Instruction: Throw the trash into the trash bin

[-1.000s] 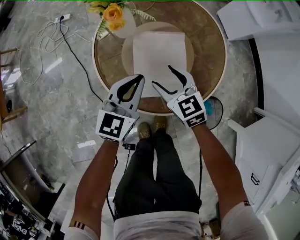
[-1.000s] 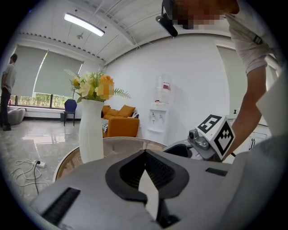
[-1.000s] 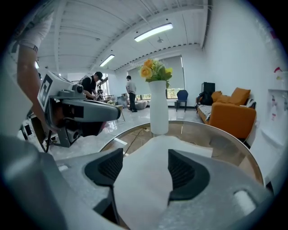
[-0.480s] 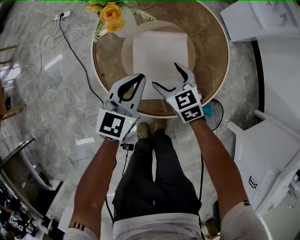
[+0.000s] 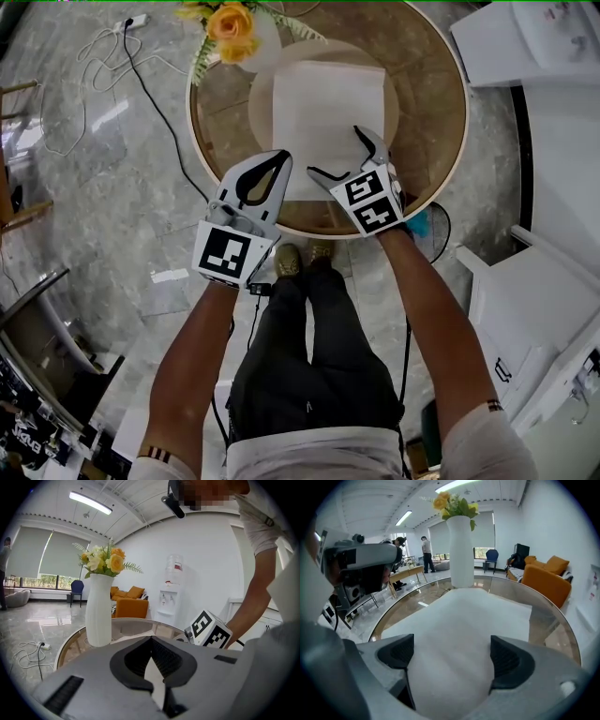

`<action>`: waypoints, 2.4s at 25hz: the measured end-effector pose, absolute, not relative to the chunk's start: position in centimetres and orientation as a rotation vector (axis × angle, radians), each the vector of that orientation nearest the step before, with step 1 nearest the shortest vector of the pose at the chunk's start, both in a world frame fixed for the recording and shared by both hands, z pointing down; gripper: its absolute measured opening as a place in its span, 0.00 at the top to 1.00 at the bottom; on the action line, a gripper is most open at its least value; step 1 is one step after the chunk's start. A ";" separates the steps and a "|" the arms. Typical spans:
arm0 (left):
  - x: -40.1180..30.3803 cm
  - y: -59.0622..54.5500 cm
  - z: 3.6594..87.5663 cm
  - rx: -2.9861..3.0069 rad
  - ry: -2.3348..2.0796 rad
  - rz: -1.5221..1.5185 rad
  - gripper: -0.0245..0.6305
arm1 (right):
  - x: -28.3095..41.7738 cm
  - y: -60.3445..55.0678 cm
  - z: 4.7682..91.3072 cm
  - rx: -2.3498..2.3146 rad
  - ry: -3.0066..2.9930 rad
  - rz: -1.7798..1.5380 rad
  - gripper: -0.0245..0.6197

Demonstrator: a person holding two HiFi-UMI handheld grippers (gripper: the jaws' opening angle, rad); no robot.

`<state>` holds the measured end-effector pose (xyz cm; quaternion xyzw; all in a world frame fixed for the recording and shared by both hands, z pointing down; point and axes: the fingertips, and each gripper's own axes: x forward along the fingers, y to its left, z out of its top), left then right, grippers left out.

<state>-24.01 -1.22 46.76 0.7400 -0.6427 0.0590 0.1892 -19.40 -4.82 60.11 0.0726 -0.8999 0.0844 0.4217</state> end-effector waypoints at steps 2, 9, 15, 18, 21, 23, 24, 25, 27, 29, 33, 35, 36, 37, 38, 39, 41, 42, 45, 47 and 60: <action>-24.2 -1.3 46.8 2.071 -1.815 0.154 0.96 | -19.5 -4.9 60.3 0.189 -2.244 0.191 0.20; -23.9 -0.9 47.5 2.067 -1.796 0.159 0.96 | -19.4 -5.0 60.0 0.215 -2.263 0.174 0.29; -23.7 -0.8 47.4 2.070 -1.796 0.144 0.96 | -19.3 -4.4 59.5 0.206 -2.268 0.141 0.70; -23.5 -0.8 47.3 2.082 -1.790 0.144 0.96 | -19.3 -3.9 59.5 0.205 -2.265 0.115 0.85; -23.3 -0.7 47.2 2.090 -1.786 0.141 0.96 | -19.3 -3.6 59.6 0.209 -2.259 0.112 0.93; -23.2 -0.7 47.1 2.093 -1.783 0.142 0.96 | -19.3 -3.6 59.6 0.212 -2.259 0.122 0.94; -23.1 -0.6 47.1 2.093 -1.781 0.143 0.96 | -19.2 -3.6 59.5 0.215 -2.262 0.125 0.94; -23.0 -0.5 47.0 2.094 -1.779 0.142 0.96 | -19.2 -3.7 59.3 0.222 -2.266 0.126 0.94; -22.9 -0.4 46.8 2.100 -1.776 0.138 0.96 | -19.0 -3.7 58.7 0.244 -2.281 0.126 0.95; -22.7 -0.2 46.6 2.107 -1.772 0.137 0.96 | -18.8 -3.6 58.1 0.272 -2.299 0.130 0.95; -22.0 0.0 46.1 2.128 -1.762 0.129 0.96 | -18.2 -3.2 56.6 0.322 -2.339 0.138 0.95; -21.6 0.1 45.7 2.143 -1.754 0.124 0.96 | -17.8 -3.0 55.7 0.357 -2.363 0.141 0.95; -21.4 0.2 45.5 2.148 -1.749 0.121 0.96 | -17.5 -2.9 55.1 0.377 -2.376 0.145 0.95; -21.2 0.4 45.3 2.152 -1.744 0.119 0.96 | -17.2 -2.9 54.6 0.399 -2.389 0.149 0.95; -20.9 0.5 45.1 2.157 -1.739 0.117 0.96 | -16.8 -2.9 54.0 0.424 -2.400 0.153 0.95; -20.6 0.6 44.9 2.165 -1.733 0.114 0.96 | -16.4 -2.9 53.3 0.448 -2.410 0.155 0.95; -19.8 0.8 44.2 2.185 -1.722 0.106 0.96 | -15.4 -2.9 52.0 0.498 -2.430 0.156 0.95; -19.4 0.8 43.8 2.197 -1.717 0.098 0.96 | -14.8 -2.8 51.4 0.522 -2.438 0.156 0.95; -17.6 0.5 42.5 2.243 -1.685 0.082 0.96 | -12.7 -2.7 49.8 0.603 -2.449 0.159 0.95; -16.1 0.4 42.0 2.286 -1.644 0.086 0.96 | -11.1 -2.7 48.8 0.661 -2.451 0.160 0.95; -4.6 0.9 38.9 2.484 -1.390 0.068 0.96 | 3.5 -0.8 44.1 1.043 -2.370 0.216 0.95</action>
